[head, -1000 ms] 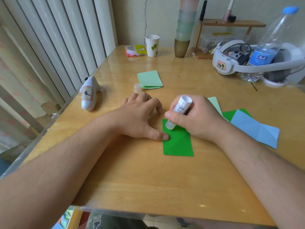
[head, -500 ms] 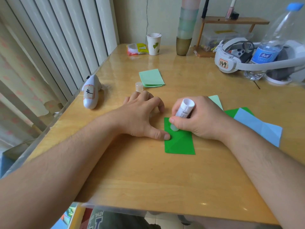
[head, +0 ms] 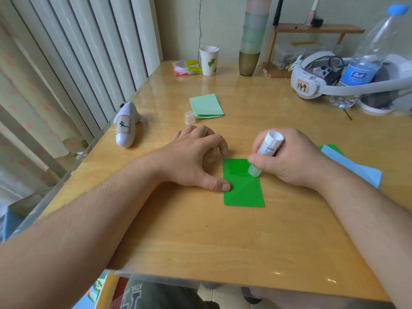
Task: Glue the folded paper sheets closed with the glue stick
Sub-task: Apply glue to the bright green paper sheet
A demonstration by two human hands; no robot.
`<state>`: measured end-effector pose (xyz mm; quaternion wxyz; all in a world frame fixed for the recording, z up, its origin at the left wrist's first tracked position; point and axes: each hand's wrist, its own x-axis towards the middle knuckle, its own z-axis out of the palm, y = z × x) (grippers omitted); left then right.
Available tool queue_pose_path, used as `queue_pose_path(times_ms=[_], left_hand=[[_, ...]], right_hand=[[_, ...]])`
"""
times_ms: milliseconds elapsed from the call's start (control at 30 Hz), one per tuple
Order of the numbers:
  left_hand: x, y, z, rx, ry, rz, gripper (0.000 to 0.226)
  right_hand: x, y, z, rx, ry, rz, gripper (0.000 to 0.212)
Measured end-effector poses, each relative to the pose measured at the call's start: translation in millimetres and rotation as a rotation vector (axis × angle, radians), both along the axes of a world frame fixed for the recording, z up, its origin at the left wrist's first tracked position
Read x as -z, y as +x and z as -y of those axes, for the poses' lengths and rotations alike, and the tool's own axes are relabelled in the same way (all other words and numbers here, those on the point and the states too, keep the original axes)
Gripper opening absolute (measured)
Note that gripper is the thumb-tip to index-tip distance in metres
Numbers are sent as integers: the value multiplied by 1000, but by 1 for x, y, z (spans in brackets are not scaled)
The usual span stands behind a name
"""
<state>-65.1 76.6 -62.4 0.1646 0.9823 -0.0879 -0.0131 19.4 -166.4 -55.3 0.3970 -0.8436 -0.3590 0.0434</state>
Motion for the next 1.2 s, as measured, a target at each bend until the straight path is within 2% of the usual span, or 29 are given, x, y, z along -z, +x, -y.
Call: queue_pose_path(times_ms=[133, 233, 567, 900, 1200], left_hand=[[0, 1, 0, -4, 7, -15, 79], [-1, 1, 0, -3, 15, -18, 80], [-1, 0, 2, -9, 53, -32, 72], [-2, -2, 5, -17, 43, -33, 70], [-3, -2, 5, -23, 29, -43, 85]], right_hand=[[-3, -1, -2, 57, 271, -66, 18], [-5, -5, -7, 47, 333, -51, 22], [3, -20, -29, -24, 106, 16, 21], [-3, -25, -32, -67, 16, -8, 19], [-6, -14, -3, -46, -48, -32, 18]])
